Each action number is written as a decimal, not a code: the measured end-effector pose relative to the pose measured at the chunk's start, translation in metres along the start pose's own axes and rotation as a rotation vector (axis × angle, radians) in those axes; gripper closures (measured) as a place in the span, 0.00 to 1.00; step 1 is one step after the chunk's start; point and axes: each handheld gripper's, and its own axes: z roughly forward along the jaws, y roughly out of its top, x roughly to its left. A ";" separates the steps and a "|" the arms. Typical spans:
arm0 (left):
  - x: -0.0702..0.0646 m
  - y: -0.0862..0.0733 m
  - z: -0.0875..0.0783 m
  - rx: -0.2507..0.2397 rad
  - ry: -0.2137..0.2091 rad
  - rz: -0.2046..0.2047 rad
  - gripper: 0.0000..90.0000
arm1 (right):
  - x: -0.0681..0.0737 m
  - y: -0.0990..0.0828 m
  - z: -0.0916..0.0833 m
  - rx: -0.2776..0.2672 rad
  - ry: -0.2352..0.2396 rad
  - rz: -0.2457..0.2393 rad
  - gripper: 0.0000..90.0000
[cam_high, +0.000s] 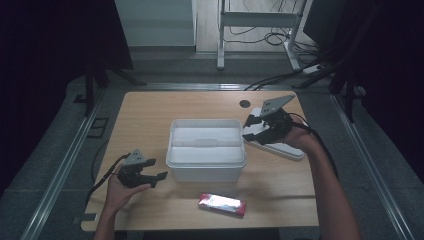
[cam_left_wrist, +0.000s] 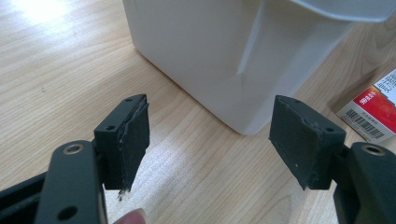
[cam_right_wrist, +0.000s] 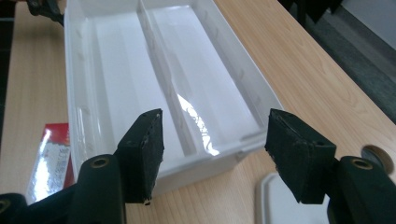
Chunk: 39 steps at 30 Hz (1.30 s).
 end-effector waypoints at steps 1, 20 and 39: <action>0.000 0.000 0.000 -0.002 -0.001 0.000 0.32 | 0.000 0.002 0.002 0.007 0.001 -0.001 0.41; -0.001 -0.001 -0.001 0.006 0.005 0.002 0.32 | -0.005 0.032 0.043 0.130 0.107 -0.096 0.50; 0.000 -0.001 -0.001 0.008 0.002 0.009 0.32 | -0.004 0.051 0.069 0.210 0.167 -0.146 0.55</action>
